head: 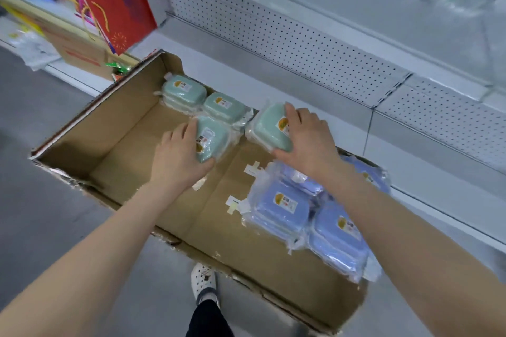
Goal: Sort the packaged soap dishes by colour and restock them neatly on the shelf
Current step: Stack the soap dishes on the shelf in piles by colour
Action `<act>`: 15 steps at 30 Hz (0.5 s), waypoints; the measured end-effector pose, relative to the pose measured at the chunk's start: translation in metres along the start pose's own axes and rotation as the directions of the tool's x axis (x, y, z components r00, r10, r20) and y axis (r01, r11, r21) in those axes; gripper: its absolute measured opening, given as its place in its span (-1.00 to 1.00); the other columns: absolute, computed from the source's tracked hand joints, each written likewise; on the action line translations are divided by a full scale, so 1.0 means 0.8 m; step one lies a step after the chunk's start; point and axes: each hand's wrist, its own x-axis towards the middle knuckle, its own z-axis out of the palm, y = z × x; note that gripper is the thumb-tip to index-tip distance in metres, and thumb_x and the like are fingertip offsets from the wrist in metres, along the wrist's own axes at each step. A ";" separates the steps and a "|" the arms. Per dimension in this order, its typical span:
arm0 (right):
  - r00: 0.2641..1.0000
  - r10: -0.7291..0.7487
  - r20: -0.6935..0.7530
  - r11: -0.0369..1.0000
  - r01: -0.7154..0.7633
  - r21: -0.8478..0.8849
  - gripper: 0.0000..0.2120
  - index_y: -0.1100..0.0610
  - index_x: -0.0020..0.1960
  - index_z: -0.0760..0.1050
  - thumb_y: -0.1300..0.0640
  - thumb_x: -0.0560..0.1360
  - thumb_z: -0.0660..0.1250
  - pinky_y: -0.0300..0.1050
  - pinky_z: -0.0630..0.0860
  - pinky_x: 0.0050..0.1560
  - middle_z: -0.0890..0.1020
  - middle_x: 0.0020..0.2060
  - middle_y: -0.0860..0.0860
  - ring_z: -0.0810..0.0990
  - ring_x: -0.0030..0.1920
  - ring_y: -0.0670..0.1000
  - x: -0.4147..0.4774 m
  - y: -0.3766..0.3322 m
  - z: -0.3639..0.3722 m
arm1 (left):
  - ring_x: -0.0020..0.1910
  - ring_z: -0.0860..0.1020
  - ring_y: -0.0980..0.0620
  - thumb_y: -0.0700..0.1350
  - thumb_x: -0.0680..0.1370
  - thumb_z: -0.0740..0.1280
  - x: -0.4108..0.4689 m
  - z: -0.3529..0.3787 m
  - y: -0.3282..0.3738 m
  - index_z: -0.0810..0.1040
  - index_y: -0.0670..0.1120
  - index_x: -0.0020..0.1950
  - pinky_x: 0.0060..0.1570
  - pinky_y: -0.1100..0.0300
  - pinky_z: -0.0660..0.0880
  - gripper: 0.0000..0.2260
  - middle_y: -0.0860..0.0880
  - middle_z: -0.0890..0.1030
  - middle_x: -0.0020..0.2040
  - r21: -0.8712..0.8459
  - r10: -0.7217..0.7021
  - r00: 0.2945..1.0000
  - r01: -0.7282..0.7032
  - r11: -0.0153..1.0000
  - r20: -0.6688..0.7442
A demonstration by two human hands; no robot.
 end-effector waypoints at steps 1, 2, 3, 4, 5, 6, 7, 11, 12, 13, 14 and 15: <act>1.000 0.004 -0.016 1.000 -0.004 0.000 -0.07 0.17 0.53 0.09 -0.22 0.37 0.42 0.08 0.37 0.12 0.42 0.27 0.18 0.45 0.18 0.22 -0.017 0.022 -0.011 | 0.28 0.38 -0.24 0.17 0.40 0.39 -0.007 -0.007 0.025 0.15 -0.08 0.53 0.22 -0.10 0.41 -0.19 -0.12 0.36 0.43 -0.005 0.030 0.999 -0.030 1.000 -0.010; 0.999 0.006 -0.036 1.000 -0.006 0.001 -0.08 0.17 0.53 0.09 -0.21 0.37 0.42 0.08 0.36 0.13 0.42 0.27 0.18 0.44 0.18 0.22 -0.034 0.046 -0.021 | 0.29 0.37 -0.24 0.16 0.41 0.39 -0.014 -0.012 0.050 0.15 -0.09 0.54 0.25 -0.09 0.38 -0.20 -0.13 0.36 0.43 -0.017 0.057 0.998 -0.057 0.998 -0.018; 0.998 0.009 -0.058 1.000 -0.009 -0.001 -0.08 0.16 0.53 0.09 -0.21 0.37 0.42 0.08 0.36 0.13 0.42 0.27 0.18 0.44 0.19 0.22 -0.051 0.070 -0.031 | 0.29 0.37 -0.24 0.15 0.41 0.40 -0.021 -0.017 0.077 0.17 -0.11 0.54 0.26 -0.08 0.36 -0.20 -0.14 0.36 0.42 -0.033 0.082 0.996 -0.083 0.996 -0.030; 0.997 0.011 -0.077 1.000 -0.012 -0.004 -0.08 0.16 0.53 0.09 -0.20 0.37 0.43 0.08 0.36 0.13 0.43 0.26 0.18 0.44 0.18 0.22 -0.070 0.095 -0.040 | 0.29 0.37 -0.23 0.13 0.42 0.41 -0.029 -0.021 0.105 0.18 -0.12 0.53 0.27 -0.07 0.34 -0.22 -0.15 0.38 0.41 -0.051 0.101 0.994 -0.104 0.993 -0.044; 0.996 0.015 -0.090 1.000 -0.016 -0.010 -0.08 0.16 0.53 0.09 -0.20 0.37 0.42 0.08 0.36 0.12 0.43 0.26 0.18 0.44 0.18 0.22 -0.091 0.120 -0.049 | 0.29 0.37 -0.22 0.11 0.42 0.42 -0.037 -0.023 0.135 0.20 -0.13 0.53 0.27 -0.06 0.33 -0.23 -0.16 0.39 0.40 -0.063 0.120 0.991 -0.124 0.990 -0.060; 0.995 0.022 -0.101 1.000 -0.023 -0.015 -0.08 0.16 0.53 0.09 -0.20 0.37 0.42 0.08 0.36 0.12 0.43 0.26 0.18 0.44 0.18 0.22 -0.112 0.147 -0.055 | 0.30 0.38 -0.21 0.11 0.42 0.42 -0.046 -0.024 0.164 0.20 -0.13 0.52 0.27 -0.05 0.34 -0.23 -0.16 0.39 0.39 -0.073 0.136 0.988 -0.142 0.987 -0.076; 0.993 0.028 -0.115 0.999 -0.030 -0.018 -0.08 0.16 0.53 0.09 -0.20 0.37 0.42 0.08 0.37 0.12 0.43 0.26 0.18 0.44 0.18 0.22 -0.133 0.173 -0.061 | 0.30 0.38 -0.20 0.11 0.42 0.42 -0.055 -0.023 0.193 0.20 -0.12 0.53 0.26 -0.05 0.34 -0.23 -0.17 0.40 0.38 -0.076 0.152 0.984 -0.159 0.984 -0.091; 0.988 0.037 -0.148 0.999 -0.041 -0.026 -0.11 0.15 0.52 0.12 -0.18 0.35 0.41 0.08 0.39 0.10 0.47 0.24 0.19 0.47 0.15 0.23 -0.211 0.277 -0.083 | 0.22 0.42 -0.19 0.17 0.46 0.38 -0.089 -0.011 0.311 0.20 -0.08 0.52 0.19 -0.03 0.39 -0.27 -0.17 0.45 0.29 -0.104 0.165 0.983 -0.173 0.979 -0.079; 0.986 0.042 -0.159 0.999 -0.046 -0.027 -0.12 0.15 0.52 0.13 -0.16 0.35 0.41 0.08 0.39 0.09 0.47 0.23 0.19 0.47 0.14 0.23 -0.230 0.302 -0.087 | 0.21 0.43 -0.20 0.19 0.46 0.37 -0.095 -0.005 0.338 0.21 -0.06 0.52 0.20 -0.05 0.41 -0.28 -0.18 0.45 0.28 -0.108 0.166 0.984 -0.173 0.979 -0.070; 0.985 0.046 -0.166 0.998 -0.052 -0.028 -0.13 0.16 0.51 0.15 -0.16 0.35 0.42 0.08 0.39 0.09 0.48 0.22 0.20 0.48 0.14 0.24 -0.246 0.325 -0.092 | 0.21 0.43 -0.21 0.21 0.46 0.36 -0.102 -0.001 0.365 0.21 -0.05 0.51 0.20 -0.08 0.42 -0.28 -0.18 0.46 0.28 -0.104 0.173 0.983 -0.179 0.978 -0.064; 0.984 0.051 -0.170 0.998 -0.056 -0.025 -0.13 0.16 0.51 0.16 -0.15 0.35 0.42 0.08 0.39 0.09 0.48 0.21 0.20 0.48 0.13 0.24 -0.261 0.346 -0.096 | 0.21 0.43 -0.22 0.23 0.45 0.35 -0.107 0.004 0.390 0.21 -0.04 0.51 0.20 -0.10 0.42 -0.27 -0.18 0.46 0.28 -0.099 0.179 0.982 -0.184 0.978 -0.058; 0.984 0.054 -0.171 0.998 -0.058 -0.018 -0.14 0.16 0.50 0.17 -0.15 0.35 0.42 0.08 0.39 0.10 0.49 0.20 0.20 0.48 0.13 0.24 -0.274 0.365 -0.100 | 0.21 0.43 -0.23 0.25 0.45 0.34 -0.112 0.007 0.412 0.21 -0.03 0.51 0.19 -0.10 0.40 -0.27 -0.18 0.47 0.28 -0.094 0.182 0.982 -0.187 0.978 -0.055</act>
